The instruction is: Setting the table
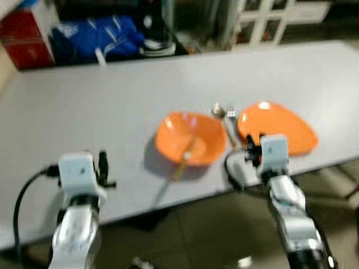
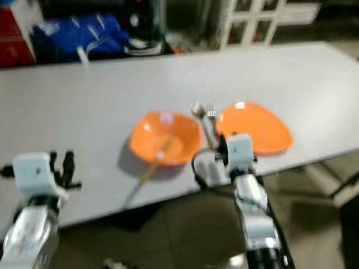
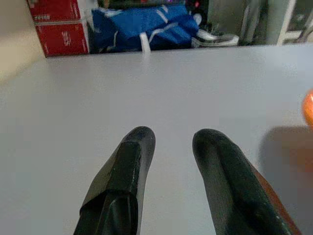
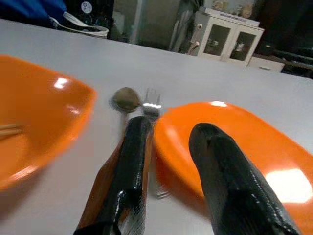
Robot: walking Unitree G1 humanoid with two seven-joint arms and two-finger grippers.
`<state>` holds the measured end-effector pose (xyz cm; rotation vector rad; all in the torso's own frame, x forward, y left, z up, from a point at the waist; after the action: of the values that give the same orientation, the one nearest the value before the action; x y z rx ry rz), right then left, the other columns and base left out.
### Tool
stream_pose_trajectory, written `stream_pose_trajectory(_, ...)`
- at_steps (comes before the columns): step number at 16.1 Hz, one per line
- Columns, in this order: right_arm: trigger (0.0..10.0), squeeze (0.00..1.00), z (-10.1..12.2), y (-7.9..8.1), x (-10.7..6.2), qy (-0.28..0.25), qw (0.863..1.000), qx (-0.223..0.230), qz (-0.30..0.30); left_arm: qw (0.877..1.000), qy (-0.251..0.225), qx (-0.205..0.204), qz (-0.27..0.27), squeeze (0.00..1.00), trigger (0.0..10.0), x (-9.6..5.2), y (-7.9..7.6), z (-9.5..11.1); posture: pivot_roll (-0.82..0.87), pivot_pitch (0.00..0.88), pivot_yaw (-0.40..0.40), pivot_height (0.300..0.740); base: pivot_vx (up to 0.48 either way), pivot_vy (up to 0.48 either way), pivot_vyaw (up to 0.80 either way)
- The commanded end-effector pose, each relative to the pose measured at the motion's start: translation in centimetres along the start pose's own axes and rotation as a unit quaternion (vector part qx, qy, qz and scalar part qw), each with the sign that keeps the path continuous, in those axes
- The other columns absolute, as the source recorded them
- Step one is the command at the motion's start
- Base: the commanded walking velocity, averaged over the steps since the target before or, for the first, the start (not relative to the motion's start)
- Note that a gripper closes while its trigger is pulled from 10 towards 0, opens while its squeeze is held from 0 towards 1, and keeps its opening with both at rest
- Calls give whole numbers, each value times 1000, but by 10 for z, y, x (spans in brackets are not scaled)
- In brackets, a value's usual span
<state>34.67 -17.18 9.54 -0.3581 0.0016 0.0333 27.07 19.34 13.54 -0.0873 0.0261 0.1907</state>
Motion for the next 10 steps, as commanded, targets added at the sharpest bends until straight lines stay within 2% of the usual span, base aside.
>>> stream_pose_trajectory(1, 10000, 0, 4, 5, 2, -4, 1000, 7, 9, 1000, 0, 8, 10, 0, 10000, -1, 6, 0, -30, 42, 6, 740, 0, 424, 0)
stream_pose_trajectory(8, 10000, 0, 4, 5, 2, -4, 1000, 7, 9, 1000, 0, 8, 10, 0, 10000, -1, 6, 0, -30, 42, 6, 740, 0, 424, 0)
stream_pose_trajectory(10, 10000, 0, -1, 8, 2, 8, 1000, -8, 7, 1000, -2, 30, -6, 0, 10000, 3, 0, 0, -43, 32, 18, 740, -141, 0, 0)
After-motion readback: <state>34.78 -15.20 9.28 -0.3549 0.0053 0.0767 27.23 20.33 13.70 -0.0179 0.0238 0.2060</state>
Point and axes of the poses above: a point about 5 cm out from each wrist's last joint towards the gripper, its own x axis pointing out of the wrist towards the gripper, its own z axis along the axis of the wrist's last joint, y = z × x, the point moved 6 cm from there along x, pointing out of the wrist towards the gripper, and after that the axes turned 9 degrees about -x, right-handed, at the moved point
